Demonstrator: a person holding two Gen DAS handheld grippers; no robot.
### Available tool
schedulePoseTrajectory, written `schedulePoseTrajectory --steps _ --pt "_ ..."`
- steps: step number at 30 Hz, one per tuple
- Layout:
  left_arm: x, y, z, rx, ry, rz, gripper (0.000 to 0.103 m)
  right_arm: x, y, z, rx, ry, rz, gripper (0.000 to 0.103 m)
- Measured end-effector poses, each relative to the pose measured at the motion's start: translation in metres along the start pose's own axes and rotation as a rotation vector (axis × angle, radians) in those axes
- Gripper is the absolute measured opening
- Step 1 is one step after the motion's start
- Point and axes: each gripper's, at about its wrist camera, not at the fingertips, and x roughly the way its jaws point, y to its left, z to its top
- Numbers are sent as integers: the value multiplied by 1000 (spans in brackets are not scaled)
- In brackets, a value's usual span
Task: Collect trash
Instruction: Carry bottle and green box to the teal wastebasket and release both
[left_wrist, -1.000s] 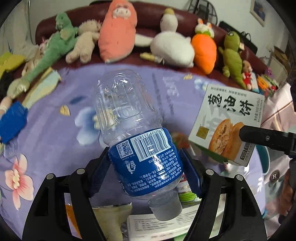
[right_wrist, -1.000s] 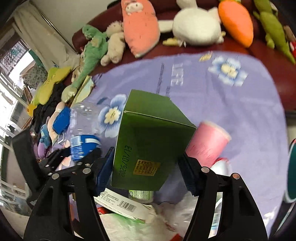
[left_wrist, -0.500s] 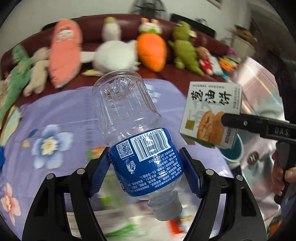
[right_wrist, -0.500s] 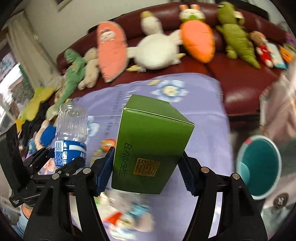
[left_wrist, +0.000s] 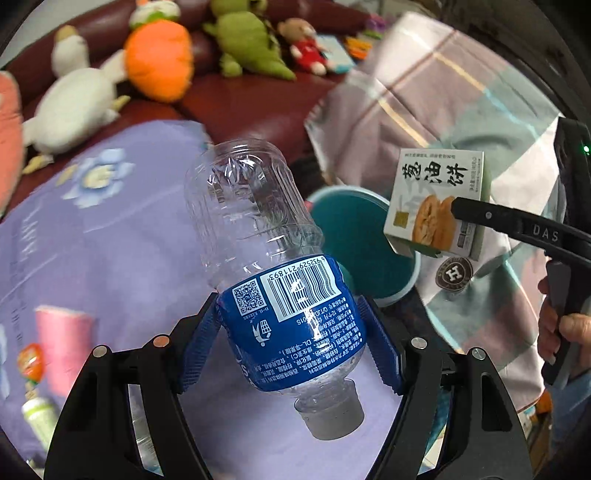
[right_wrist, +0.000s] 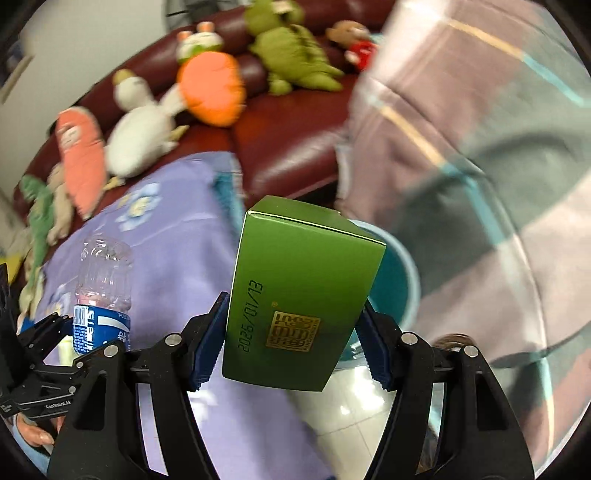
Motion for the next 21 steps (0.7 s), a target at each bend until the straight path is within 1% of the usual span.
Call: schedulePoseTrajectory --steps 4,7,10,13,16,18,21 --pt "47 -37 16 34 62 -24 75 17 -37 0 46 27 -30 60" --pt "73 -51 22 47 93 -42 75 33 -57 -1 60 56 -40 57" --pt "104 -65 29 49 135 -52 75 48 -65 -2 51 79 -49 56" --pt "129 -71 32 37 181 -71 75 60 -70 1 69 100 -32 56" --pt "143 -76 36 39 203 -51 76 61 -72 8 64 89 -31 56" --pt "150 -75 39 29 223 -36 79 63 -74 11 66 89 -32 56" --pt "150 -70 39 14 209 -39 80 69 -76 14 77 98 -26 56"
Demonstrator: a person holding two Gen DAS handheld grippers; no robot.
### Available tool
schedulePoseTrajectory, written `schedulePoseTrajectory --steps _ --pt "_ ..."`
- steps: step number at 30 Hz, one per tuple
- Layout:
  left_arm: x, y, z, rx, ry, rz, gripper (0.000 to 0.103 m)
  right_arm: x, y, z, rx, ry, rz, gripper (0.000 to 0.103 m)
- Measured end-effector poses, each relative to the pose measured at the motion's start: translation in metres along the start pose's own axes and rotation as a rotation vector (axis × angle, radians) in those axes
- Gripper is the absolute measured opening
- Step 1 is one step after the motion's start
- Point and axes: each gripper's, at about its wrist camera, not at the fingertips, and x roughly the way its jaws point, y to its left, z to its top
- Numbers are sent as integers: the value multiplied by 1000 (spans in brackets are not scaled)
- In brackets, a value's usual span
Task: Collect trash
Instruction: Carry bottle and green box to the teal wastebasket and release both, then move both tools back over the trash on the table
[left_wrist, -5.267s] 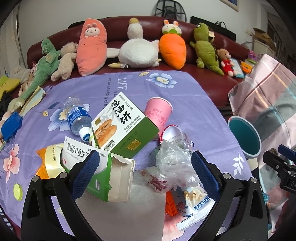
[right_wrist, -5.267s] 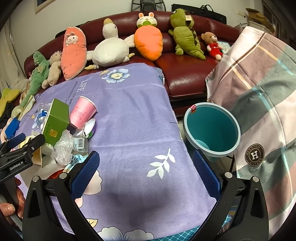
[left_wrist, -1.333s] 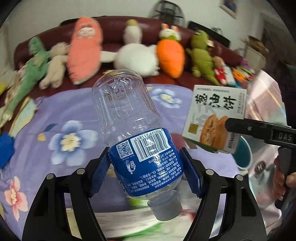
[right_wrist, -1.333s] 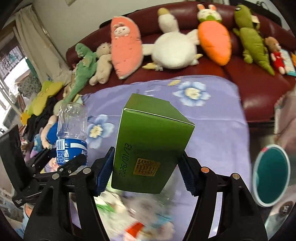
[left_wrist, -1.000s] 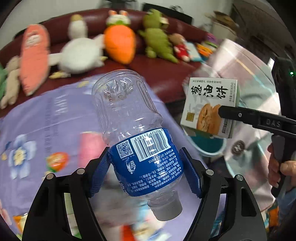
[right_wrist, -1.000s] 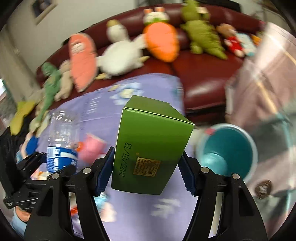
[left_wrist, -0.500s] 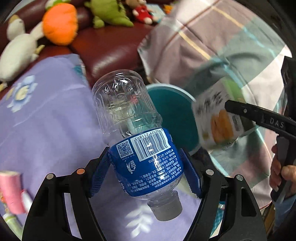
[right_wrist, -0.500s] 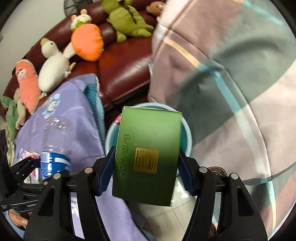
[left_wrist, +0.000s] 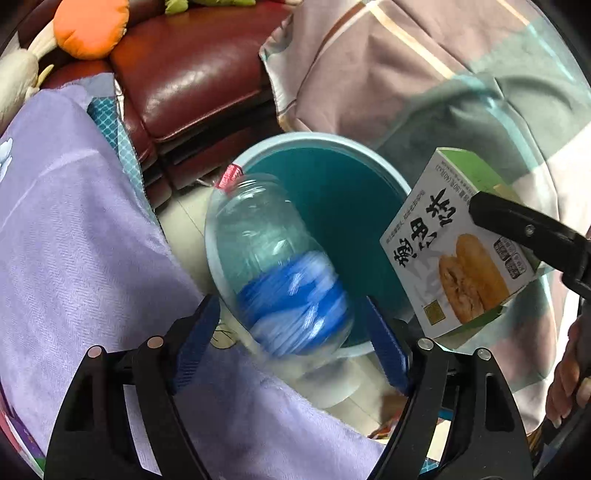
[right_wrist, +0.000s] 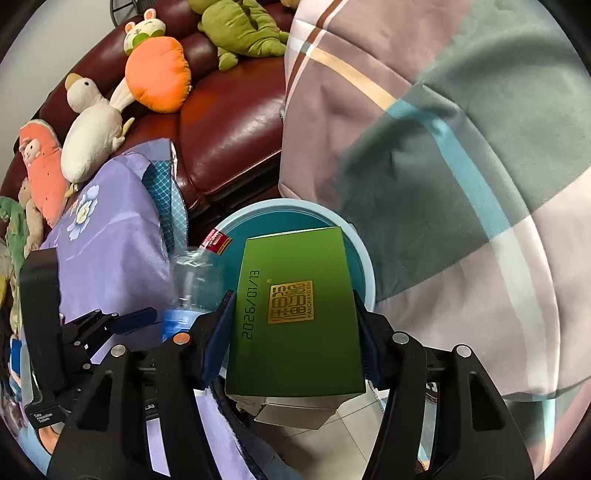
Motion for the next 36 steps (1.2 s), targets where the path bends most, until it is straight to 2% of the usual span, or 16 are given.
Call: schedulePoseTrajectory --steps 11,20,32,36 --pt "-20 20 -18 -44 -51 30 80 14 10 0 -23 31 6 57" --pt "-45 35 -31 -92 -89 13 80 27 22 -3 -23 97 17 63" --pt "-84 48 -54 -114 -135 9 82 -7 36 -18 -37 71 -25 80" --pt "-104 55 -68 -127 -166 20 91 -22 48 -27 -56 66 -29 81"
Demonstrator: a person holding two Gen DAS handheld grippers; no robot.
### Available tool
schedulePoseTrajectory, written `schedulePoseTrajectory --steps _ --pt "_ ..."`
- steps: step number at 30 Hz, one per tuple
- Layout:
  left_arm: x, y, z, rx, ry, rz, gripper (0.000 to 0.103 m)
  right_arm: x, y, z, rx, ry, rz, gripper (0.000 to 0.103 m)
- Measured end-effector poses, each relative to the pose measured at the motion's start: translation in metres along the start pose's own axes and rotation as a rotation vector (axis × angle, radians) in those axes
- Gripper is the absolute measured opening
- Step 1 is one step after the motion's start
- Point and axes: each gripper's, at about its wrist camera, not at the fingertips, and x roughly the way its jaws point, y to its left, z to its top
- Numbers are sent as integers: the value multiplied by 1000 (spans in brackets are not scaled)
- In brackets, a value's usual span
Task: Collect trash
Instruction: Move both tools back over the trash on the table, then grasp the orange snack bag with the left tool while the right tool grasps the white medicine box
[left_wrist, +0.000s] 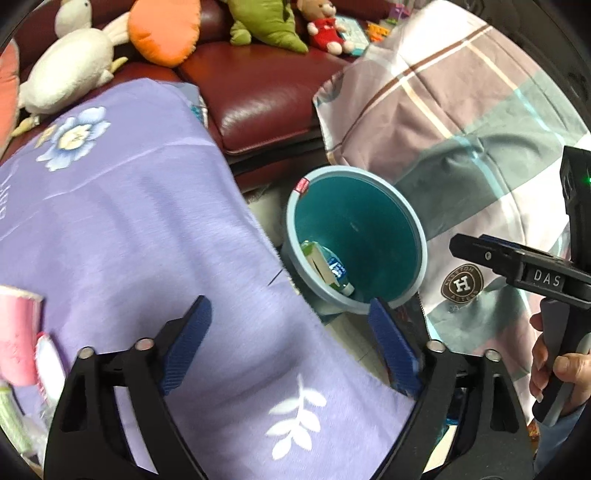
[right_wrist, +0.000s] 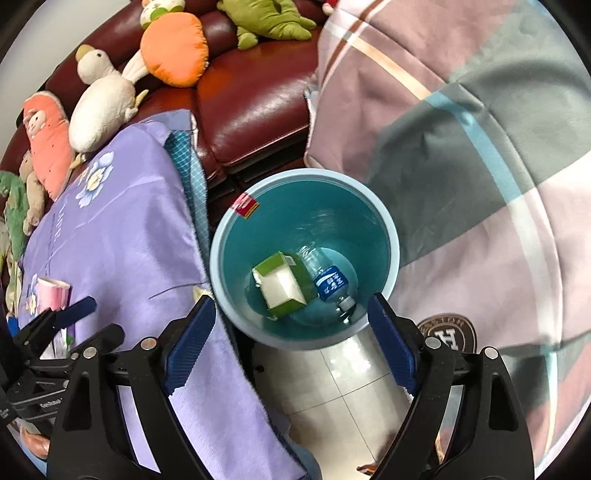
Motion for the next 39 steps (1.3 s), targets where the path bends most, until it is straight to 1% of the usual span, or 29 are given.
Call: schedulePoseTrajectory --steps 3,7,13,18,22,26,28,31,33,36,37,39 --pt "-21 10 -10 -10 -31 9 91 -12 15 -9 -28 -7 0 82" --pt "-45 27 -24 -30 -54 19 91 -23 40 -19 -65 -9 11 82" --pt "-83 57 -49 -61 -88 62 91 -38 82 -36 -128 -11 43 83" --pt "-114 91 -72 -103 -115 108 91 -47 123 -52 -194 0 75 83" --pt "-137 122 -88 -135 -127 160 91 -51 152 -64 -247 13 87 83" --pt "-157 155 -108 -183 -140 192 91 -52 177 -74 -281 31 90 83" --pt "-168 171 -120 -180 -145 218 91 -51 189 -79 -302 44 97 83" --pt "-179 190 -136 -145 -133 263 91 -49 210 -88 -349 72 110 83" --pt "-191 212 -152 -138 -121 300 91 -48 230 -94 -398 92 124 83" --pt "-206 241 -172 -175 -118 327 91 -49 264 -102 -488 118 155 83" --pt "-212 252 -182 -199 -120 326 91 -48 279 -105 -526 130 172 83" --pt "-220 262 -197 -221 -125 323 91 -47 304 -110 -584 144 197 83"
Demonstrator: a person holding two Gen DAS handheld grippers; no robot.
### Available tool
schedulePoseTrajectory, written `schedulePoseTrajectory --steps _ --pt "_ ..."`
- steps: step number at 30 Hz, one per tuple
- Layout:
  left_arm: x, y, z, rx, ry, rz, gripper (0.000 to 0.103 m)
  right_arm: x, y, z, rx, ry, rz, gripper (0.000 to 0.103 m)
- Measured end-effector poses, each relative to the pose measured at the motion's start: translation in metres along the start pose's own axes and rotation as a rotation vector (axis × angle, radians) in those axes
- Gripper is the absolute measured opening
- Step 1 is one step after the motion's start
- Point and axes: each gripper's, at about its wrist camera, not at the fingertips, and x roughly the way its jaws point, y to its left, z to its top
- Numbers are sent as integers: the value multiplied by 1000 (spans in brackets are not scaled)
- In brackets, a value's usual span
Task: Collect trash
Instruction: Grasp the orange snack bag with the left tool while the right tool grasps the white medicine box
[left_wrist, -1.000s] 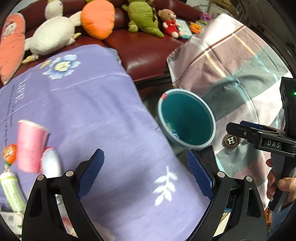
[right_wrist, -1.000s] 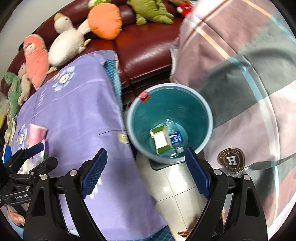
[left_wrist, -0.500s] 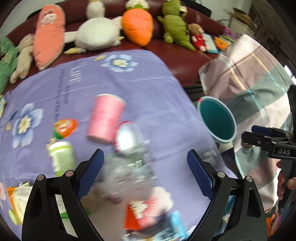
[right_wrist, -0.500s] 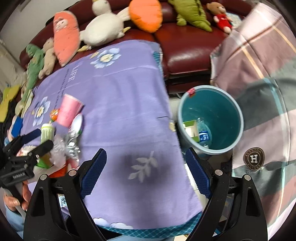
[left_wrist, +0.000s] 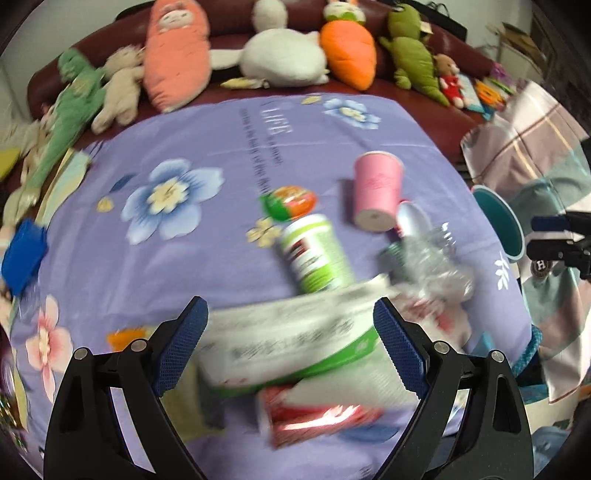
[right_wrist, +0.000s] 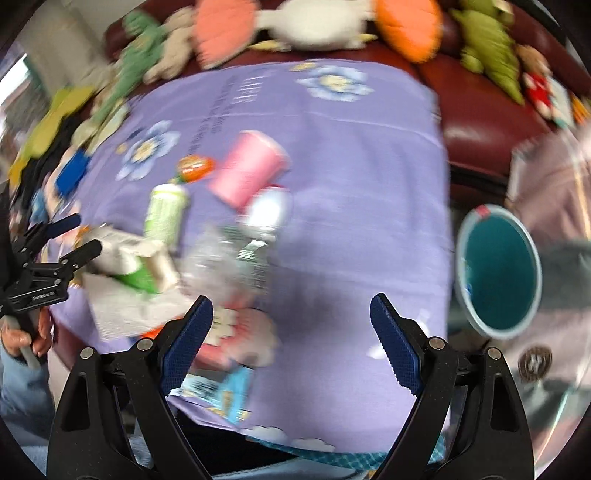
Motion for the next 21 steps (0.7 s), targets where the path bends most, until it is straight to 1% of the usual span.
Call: schedulePoseTrajectory --steps 6,10,13,17,19,20,21 --pt "-9 45 -32 -49 0 41 91 22 74 27 -188 36 73 83" --pt "-13 76 -46 -87 -6 69 91 42 131 37 -352 81 110 83" --pt "-8 101 -57 -145 21 66 91 55 162 41 -440 115 131 82" --pt "5 111 -69 -165 67 62 91 75 195 48 -538 166 143 80" --pt "13 117 -73 -178 84 57 91 85 203 53 -562 192 154 72" --pt "17 121 -76 -192 95 44 91 90 206 55 -572 209 162 70" --pt "20 122 -78 -202 101 29 91 95 210 57 -582 224 169 64"
